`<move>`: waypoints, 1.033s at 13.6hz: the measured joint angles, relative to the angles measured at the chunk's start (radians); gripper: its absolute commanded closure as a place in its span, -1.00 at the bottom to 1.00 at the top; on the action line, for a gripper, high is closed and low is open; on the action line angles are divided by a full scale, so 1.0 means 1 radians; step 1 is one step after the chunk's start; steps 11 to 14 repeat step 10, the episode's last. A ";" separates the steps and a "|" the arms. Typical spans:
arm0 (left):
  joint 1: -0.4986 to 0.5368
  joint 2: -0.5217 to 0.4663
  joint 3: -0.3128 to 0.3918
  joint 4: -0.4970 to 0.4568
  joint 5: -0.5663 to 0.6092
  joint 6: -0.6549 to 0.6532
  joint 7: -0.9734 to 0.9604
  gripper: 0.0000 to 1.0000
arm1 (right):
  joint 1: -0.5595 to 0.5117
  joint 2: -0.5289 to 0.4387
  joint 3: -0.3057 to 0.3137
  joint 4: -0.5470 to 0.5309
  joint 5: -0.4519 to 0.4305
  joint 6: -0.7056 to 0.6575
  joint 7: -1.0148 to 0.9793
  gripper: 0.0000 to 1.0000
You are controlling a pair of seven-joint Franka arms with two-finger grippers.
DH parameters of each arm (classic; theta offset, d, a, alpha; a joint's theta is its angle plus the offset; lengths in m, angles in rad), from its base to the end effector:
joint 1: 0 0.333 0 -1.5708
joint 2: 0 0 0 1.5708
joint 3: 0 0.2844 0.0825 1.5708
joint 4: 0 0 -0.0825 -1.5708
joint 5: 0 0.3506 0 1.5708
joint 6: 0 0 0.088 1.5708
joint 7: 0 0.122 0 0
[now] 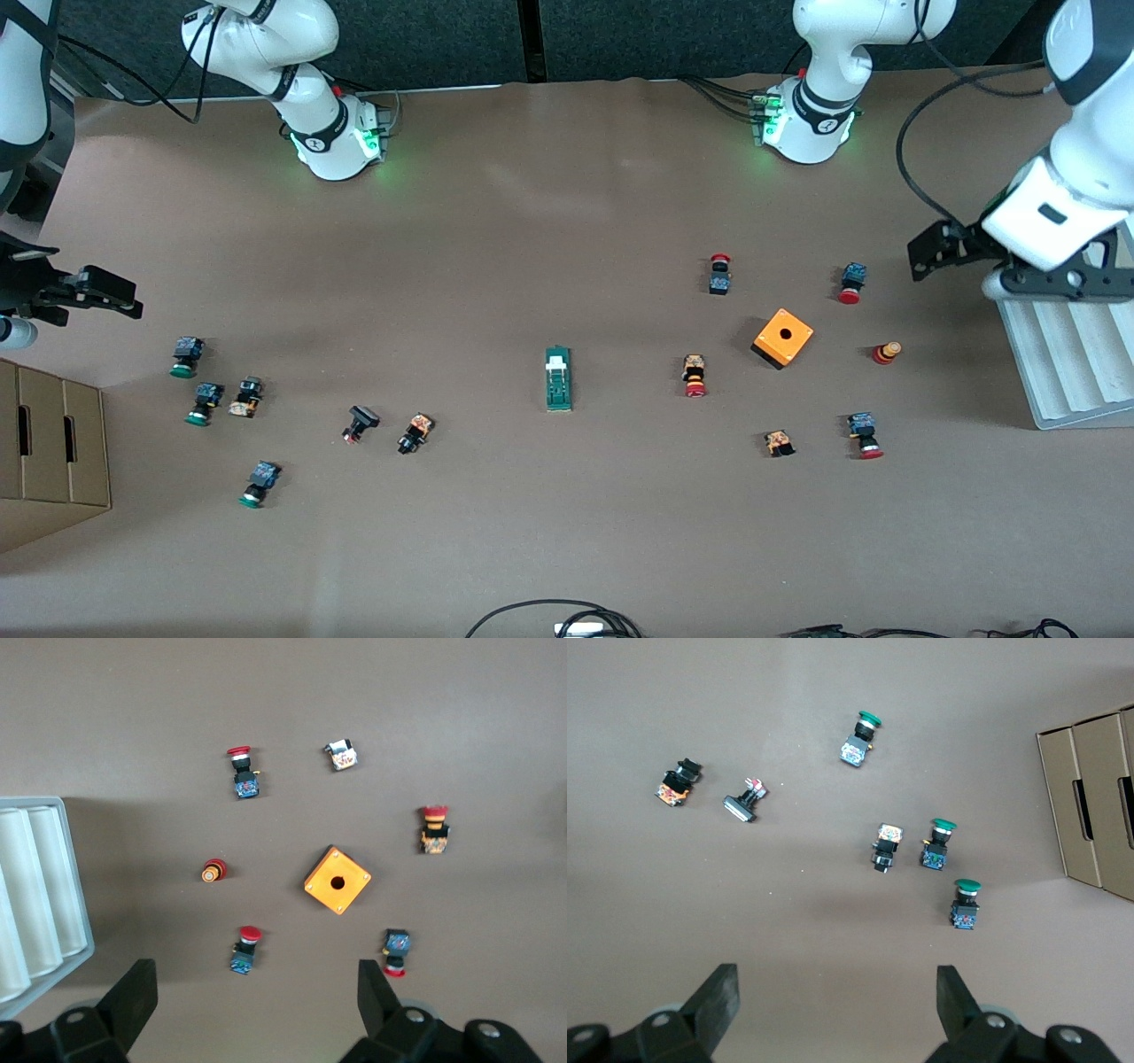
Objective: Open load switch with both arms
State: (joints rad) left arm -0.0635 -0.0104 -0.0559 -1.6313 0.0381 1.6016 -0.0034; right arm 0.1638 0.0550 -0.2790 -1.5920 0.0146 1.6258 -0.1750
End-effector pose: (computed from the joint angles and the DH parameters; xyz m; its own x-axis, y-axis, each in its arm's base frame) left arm 0.5163 -0.0575 0.5595 0.9930 -0.1169 -0.0192 -0.1175 -0.9923 -0.0387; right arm 0.5358 -0.0568 0.5453 0.9981 0.0591 -0.0189 0.0591 -0.9983 -0.0028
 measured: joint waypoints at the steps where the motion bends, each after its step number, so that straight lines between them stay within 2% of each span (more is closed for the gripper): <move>1: 0.018 -0.007 -0.001 -0.013 0.000 0.006 0.030 -1.00 | 0.000 0.000 0.000 0.000 0.000 0.000 0.000 -1.00; 4: 0.050 -0.007 -0.008 -0.032 0.000 0.014 0.057 -1.00 | 0.000 0.000 0.000 0.000 0.000 0.000 0.000 -1.00; 14: 0.051 0.000 -0.009 -0.037 0.000 0.017 0.054 -1.00 | 0.000 0.000 0.001 0.000 0.000 0.000 0.000 -1.00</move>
